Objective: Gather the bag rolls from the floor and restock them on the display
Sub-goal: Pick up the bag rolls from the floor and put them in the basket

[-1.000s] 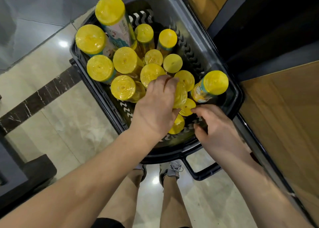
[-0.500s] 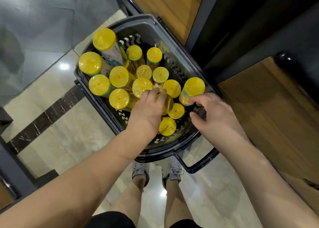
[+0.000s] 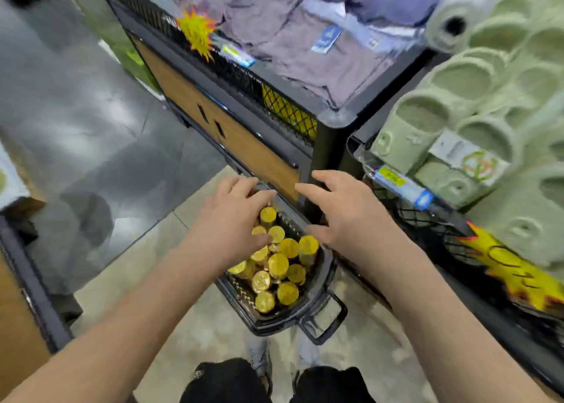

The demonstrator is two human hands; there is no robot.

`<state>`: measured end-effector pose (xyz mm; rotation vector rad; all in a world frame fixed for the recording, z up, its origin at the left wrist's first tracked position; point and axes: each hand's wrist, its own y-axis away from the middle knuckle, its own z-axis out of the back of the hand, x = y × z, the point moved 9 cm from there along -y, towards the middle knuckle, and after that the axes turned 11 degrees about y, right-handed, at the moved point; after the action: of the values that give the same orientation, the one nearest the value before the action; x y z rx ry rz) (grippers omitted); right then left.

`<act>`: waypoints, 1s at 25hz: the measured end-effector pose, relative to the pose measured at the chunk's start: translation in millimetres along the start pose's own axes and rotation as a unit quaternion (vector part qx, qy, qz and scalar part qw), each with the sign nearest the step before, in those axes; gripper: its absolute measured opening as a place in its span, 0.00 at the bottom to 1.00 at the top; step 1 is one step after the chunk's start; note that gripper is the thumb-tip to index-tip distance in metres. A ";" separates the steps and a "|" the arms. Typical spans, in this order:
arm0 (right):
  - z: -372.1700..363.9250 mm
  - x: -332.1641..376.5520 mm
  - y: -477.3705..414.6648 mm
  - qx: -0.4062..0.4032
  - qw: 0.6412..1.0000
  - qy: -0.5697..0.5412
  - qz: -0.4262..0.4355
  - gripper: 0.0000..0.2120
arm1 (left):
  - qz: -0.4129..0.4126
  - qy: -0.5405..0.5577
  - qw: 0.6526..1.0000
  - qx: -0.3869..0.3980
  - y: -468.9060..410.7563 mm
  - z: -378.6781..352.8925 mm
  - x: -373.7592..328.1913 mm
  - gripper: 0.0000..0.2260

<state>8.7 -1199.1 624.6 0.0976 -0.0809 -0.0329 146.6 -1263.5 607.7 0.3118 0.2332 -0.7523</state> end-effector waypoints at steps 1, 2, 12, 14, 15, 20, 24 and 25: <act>32.2 1.3 8.7 -0.009 1.000 0.015 -0.003 0.37 | -0.017 -0.014 1.000 -0.005 4.2 28.9 -20.0 0.37; 61.6 1.8 18.8 -0.025 0.999 0.036 -0.008 0.38 | -0.042 -0.029 0.999 -0.007 8.7 53.6 -40.5 0.37; 185.7 -8.5 129.4 -0.117 0.961 0.143 -0.206 0.37 | -0.219 -0.074 0.973 -0.021 32.9 144.3 -157.0 0.37; 191.4 -10.5 161.7 -0.118 0.947 0.143 -0.264 0.36 | -0.279 -0.076 0.957 -0.013 42.2 148.8 -188.2 0.37; 192.4 -10.5 180.3 -0.114 0.939 0.136 -0.295 0.36 | -0.304 -0.074 0.950 -0.006 48.8 147.6 -202.8 0.36; 188.7 -12.1 319.4 -0.060 0.873 0.106 -0.473 0.36 | -0.442 -0.052 0.895 0.039 98.3 119.5 -299.6 0.36; 184.0 -1.4 448.5 -0.056 0.812 0.109 -0.571 0.35 | -0.531 -0.059 0.841 0.087 174.0 72.3 -399.0 0.36; 182.4 1.7 485.7 -0.055 0.793 0.111 -0.597 0.36 | -0.556 -0.065 0.823 0.098 199.3 57.2 -427.9 0.36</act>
<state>9.4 -733.6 853.6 0.0212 0.2342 -1.3037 -11.4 -876.8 834.8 0.3015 0.1953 -1.9690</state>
